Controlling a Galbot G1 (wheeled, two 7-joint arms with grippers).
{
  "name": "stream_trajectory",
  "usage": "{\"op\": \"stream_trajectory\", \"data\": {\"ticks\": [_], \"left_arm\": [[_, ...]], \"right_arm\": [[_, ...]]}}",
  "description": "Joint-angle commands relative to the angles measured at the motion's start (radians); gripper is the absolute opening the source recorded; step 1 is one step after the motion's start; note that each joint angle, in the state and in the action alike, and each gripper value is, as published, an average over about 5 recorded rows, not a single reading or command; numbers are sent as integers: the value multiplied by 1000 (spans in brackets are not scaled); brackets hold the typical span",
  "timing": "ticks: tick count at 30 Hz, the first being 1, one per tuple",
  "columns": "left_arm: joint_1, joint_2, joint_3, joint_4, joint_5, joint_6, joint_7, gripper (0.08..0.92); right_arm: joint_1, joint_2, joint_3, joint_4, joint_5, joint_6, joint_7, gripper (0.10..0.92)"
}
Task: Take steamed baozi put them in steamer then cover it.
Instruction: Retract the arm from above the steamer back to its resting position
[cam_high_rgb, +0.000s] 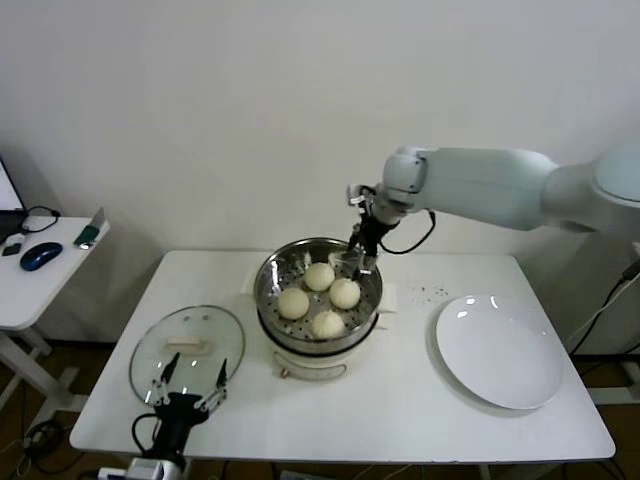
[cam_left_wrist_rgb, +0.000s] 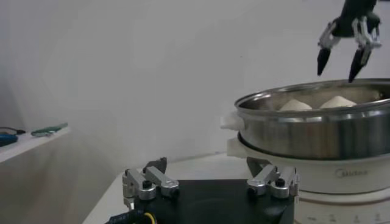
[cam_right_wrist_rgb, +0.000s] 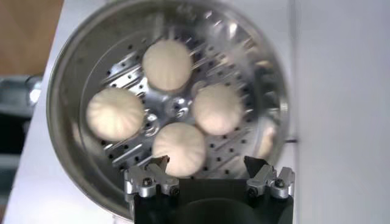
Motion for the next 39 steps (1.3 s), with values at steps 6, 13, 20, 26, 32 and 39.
{"op": "stream_trajectory", "data": {"ticks": [6,13,20,26,32,39], "left_arm": [[-25,-1,-17,16,78,9,-6,823],[-21,-8,-18,12,119,21,-7,823],[-19,-11,-30,-2,186,58,14,823],[-41,-6,-41,-12,341,103,38,823],[-50,15,-46,-4,479,120,13,823],[-72,44,-68,21,642,120,-22,823]], "right_arm": [[-301,-555,424,317,-46,269,545,823],[-801,-682,983,375,-127,324,651,823],[-1274,-689,1474,439,-207,356,701,823],[-1557,-612,1739,477,-304,393,777,823],[-1811,-470,2016,542,-349,354,796,823],[-2001,-322,2211,572,-416,279,760,823]]}}
